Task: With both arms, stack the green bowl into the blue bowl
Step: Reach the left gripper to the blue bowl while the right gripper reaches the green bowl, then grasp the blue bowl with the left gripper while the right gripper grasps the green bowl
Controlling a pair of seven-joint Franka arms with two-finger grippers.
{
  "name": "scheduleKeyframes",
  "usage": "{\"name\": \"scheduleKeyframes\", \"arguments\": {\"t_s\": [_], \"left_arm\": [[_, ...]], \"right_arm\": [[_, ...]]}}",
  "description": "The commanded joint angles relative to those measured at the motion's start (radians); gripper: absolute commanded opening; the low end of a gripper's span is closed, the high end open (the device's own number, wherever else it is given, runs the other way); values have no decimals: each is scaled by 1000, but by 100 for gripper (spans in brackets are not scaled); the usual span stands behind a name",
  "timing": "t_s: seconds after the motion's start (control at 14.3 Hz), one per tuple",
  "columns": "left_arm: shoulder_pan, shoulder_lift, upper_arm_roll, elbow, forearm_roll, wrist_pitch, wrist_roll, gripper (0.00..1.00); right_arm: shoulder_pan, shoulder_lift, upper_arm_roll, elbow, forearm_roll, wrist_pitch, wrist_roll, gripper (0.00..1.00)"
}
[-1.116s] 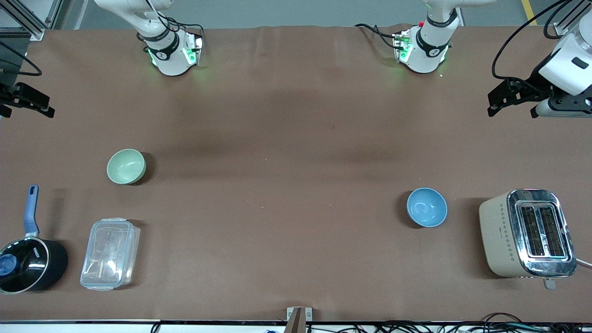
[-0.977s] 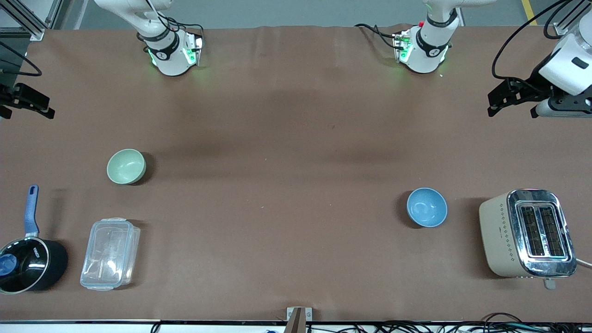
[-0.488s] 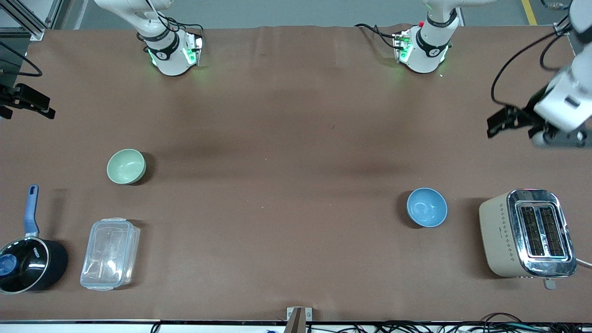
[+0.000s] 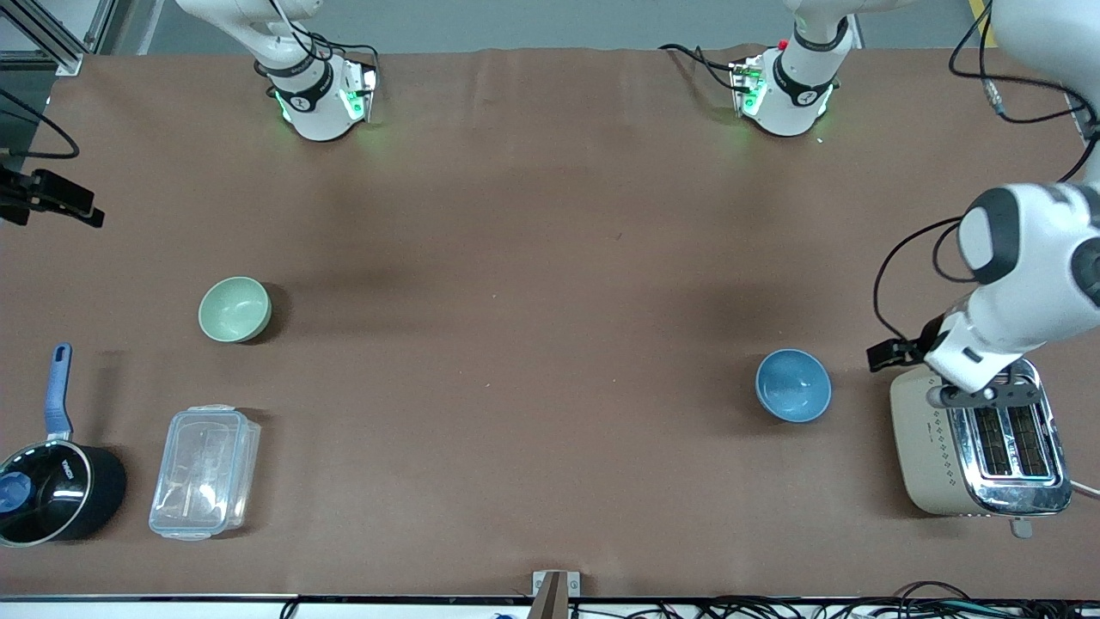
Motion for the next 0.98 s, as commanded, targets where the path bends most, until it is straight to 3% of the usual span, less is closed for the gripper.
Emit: {"name": "scheduleKeyframes", "arguments": {"t_s": [0.0, 0.14, 0.42, 0.63, 0.91], "left_arm": [[-8, 64, -10, 7, 12, 56, -23, 100], [-13, 122, -13, 5, 13, 115, -24, 99], [-20, 184, -13, -25, 13, 201, -24, 79], [-36, 209, -15, -24, 13, 202, -24, 53], [-37, 222, -21, -16, 4, 202, -26, 7]], "right_arm": [[-9, -20, -41, -158, 66, 129, -12, 100], [-9, -18, -64, -263, 77, 247, -62, 100], [-12, 9, -83, -451, 106, 495, -84, 100], [-23, 100, -112, -482, 161, 592, -177, 100], [-35, 213, -121, -480, 206, 679, -210, 100]]}}
